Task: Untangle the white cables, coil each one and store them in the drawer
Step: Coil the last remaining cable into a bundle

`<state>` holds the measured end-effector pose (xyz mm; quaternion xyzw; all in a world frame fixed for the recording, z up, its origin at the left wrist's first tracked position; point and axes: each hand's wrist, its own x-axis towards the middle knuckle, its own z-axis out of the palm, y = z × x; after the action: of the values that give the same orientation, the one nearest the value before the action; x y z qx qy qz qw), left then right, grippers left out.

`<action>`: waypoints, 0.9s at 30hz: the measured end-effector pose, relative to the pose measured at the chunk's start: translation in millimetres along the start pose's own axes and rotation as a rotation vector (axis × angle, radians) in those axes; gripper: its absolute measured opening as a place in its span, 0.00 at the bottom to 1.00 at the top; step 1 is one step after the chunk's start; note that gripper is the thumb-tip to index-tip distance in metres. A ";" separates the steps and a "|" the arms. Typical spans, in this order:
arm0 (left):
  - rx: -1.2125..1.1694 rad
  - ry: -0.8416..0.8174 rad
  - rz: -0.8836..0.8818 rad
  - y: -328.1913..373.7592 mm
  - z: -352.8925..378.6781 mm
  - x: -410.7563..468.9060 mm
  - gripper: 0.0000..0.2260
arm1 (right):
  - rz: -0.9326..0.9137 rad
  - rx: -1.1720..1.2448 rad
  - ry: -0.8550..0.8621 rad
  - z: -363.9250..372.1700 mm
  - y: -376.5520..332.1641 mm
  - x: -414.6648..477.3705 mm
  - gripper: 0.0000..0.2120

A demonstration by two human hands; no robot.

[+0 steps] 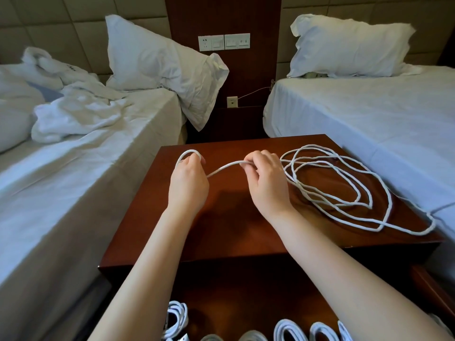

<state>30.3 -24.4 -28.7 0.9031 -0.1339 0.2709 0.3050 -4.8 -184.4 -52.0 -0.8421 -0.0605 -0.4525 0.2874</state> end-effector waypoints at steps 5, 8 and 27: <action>-0.119 -0.141 -0.044 12.5 -1.0 -3.0 0.07 | -0.040 0.099 0.069 -1.9 2.4 4.4 0.14; -0.327 -0.217 -0.098 18.6 3.6 -4.0 0.12 | -0.060 0.127 0.061 -4.5 5.8 7.2 0.15; -1.426 -0.526 -0.120 40.3 -23.4 1.8 0.15 | 0.073 0.103 -0.608 -0.7 3.3 2.8 0.07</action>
<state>5.9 -41.3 7.3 0.5281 -0.2955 -0.1225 0.7866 -2.4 -188.0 -50.8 -0.9247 -0.1362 -0.1656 0.3145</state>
